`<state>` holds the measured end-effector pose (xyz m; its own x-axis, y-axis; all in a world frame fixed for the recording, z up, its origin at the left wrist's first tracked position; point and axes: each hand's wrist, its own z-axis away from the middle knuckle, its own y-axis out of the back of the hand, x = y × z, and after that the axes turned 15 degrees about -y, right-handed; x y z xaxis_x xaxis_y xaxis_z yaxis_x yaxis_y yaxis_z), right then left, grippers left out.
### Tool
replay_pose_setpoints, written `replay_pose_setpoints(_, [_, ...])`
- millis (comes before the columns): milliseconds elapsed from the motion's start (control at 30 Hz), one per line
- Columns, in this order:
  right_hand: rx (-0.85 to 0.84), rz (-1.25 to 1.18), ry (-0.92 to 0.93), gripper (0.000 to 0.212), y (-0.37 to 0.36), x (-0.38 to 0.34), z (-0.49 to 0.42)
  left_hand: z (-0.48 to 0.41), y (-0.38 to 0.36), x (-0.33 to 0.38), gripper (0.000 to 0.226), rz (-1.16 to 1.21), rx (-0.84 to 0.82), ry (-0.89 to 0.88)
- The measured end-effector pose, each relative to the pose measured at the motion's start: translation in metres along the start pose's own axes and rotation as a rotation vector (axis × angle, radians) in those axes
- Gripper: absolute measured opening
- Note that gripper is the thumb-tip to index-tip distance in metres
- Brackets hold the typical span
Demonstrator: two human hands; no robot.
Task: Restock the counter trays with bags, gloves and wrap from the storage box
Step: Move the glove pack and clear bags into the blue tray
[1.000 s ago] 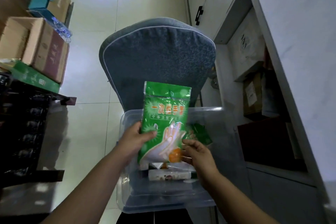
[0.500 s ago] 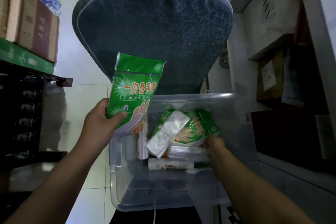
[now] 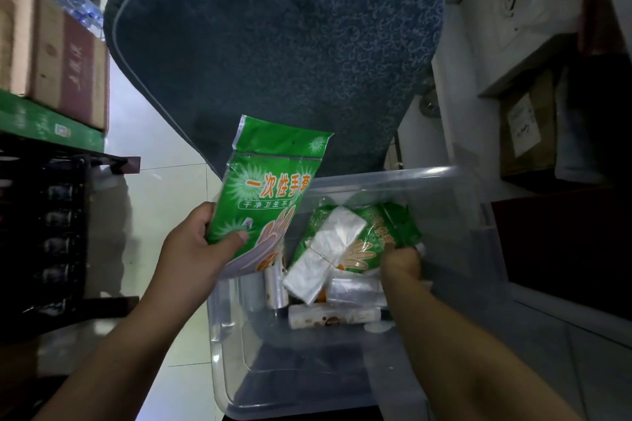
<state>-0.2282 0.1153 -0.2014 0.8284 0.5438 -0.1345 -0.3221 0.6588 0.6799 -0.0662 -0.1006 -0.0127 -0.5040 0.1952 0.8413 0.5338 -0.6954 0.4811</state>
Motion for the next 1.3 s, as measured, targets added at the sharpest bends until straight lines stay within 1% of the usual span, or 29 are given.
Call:
replay_pose_setpoints(167, [-0.021, -0.051, 0.031, 0.024, 0.004, 0.007, -0.006, 0.004, -0.006, -0.002, 0.027, -0.02, -0.033, 0.004])
replay_pose_setpoints(267, [-0.02, -0.159, 0.068, 0.016, 0.01, 0.006, 0.008, 0.006, -0.006, 0.006, 0.021, -0.024, -0.06, -0.007])
replay_pose_setpoints(333, [-0.075, -0.294, 0.085, 0.006, 0.018, 0.005, 0.028, 0.007, -0.005, 0.015, 0.02, -0.023, -0.083, -0.031])
replay_pose_setpoints(433, [-0.215, -0.484, 0.143, 0.014, 0.041, 0.004, 0.061, 0.009, -0.002, 0.03, 0.02, 0.02, -0.118, -0.059])
replay_pose_setpoints(500, [-0.296, -0.551, 0.204, 0.013, 0.064, 0.006, 0.085, 0.01, 0.001, 0.039, 0.021, 0.036, -0.13, -0.081])
replay_pose_setpoints(567, [-0.315, -0.576, 0.305, 0.013, 0.09, 0.006, 0.107, 0.011, 0.005, 0.048, 0.019, 0.026, -0.143, -0.107])
replay_pose_setpoints(700, [-0.221, -0.601, 0.558, 0.02, 0.146, 0.005, 0.15, 0.014, 0.012, 0.067, 0.017, 0.048, -0.192, -0.171])
replay_pose_setpoints(800, [-0.045, -0.613, 0.712, 0.028, 0.184, 0.003, 0.182, 0.015, 0.015, 0.084, 0.015, 0.083, -0.218, -0.214])
replay_pose_setpoints(967, [0.236, -0.711, 0.89, 0.027, 0.245, 0.0, 0.24, 0.022, 0.009, 0.122, 0.014, 0.21, -0.287, -0.266])
replay_pose_setpoints(1033, [0.257, -0.778, 0.925, 0.028, 0.266, -0.002, 0.259, 0.028, 0.003, 0.14, 0.012, 0.307, -0.348, -0.268])
replay_pose_setpoints(1133, [0.289, -0.834, 0.915, 0.026, 0.292, -0.002, 0.278, 0.041, -0.007, 0.165, 0.014, 0.433, -0.45, -0.273])
replay_pose_setpoints(1300, [0.332, -0.856, 0.832, 0.026, 0.317, 0.004, 0.289, 0.073, -0.027, 0.199, 0.021, 0.703, -0.598, -0.167])
